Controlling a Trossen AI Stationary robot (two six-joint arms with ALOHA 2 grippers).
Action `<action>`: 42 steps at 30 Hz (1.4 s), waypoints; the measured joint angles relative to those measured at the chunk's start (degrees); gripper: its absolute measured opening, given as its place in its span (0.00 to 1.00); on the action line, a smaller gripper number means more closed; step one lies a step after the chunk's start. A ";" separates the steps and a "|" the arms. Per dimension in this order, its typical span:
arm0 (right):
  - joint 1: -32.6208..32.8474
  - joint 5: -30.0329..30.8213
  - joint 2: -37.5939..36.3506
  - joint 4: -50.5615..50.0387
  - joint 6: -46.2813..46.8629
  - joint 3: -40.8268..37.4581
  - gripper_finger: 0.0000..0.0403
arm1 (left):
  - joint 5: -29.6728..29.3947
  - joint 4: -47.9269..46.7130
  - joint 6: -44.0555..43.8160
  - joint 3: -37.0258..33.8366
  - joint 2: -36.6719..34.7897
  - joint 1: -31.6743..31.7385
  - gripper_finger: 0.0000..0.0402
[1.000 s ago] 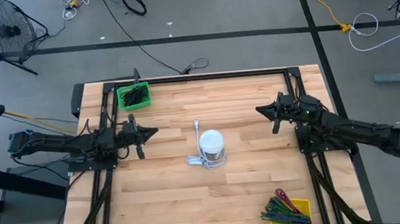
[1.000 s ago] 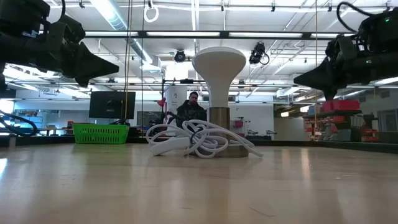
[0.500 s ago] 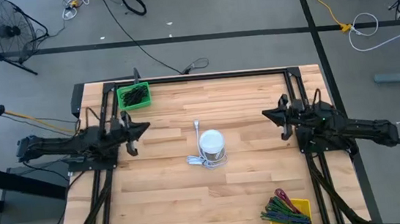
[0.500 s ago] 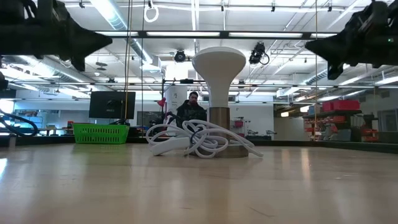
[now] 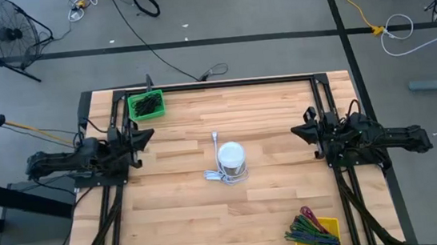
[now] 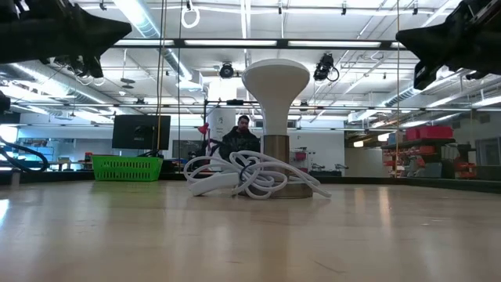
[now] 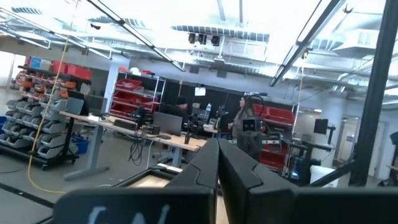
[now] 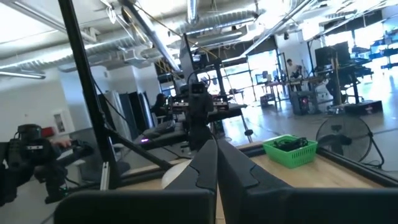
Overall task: Pick & Place USB Port
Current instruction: Return to Home Position
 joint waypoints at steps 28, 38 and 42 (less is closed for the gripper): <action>-0.02 -10.32 0.59 -10.94 -13.29 -0.02 0.03 | 0.81 -0.28 0.00 0.00 0.00 13.92 0.03; -0.02 -9.99 1.05 -11.11 -11.76 -0.09 0.03 | 0.79 -0.29 0.00 0.00 0.07 15.95 0.03; -0.02 -9.99 1.05 -11.09 -11.78 -0.09 0.03 | 0.79 -0.26 0.00 0.00 0.07 15.95 0.03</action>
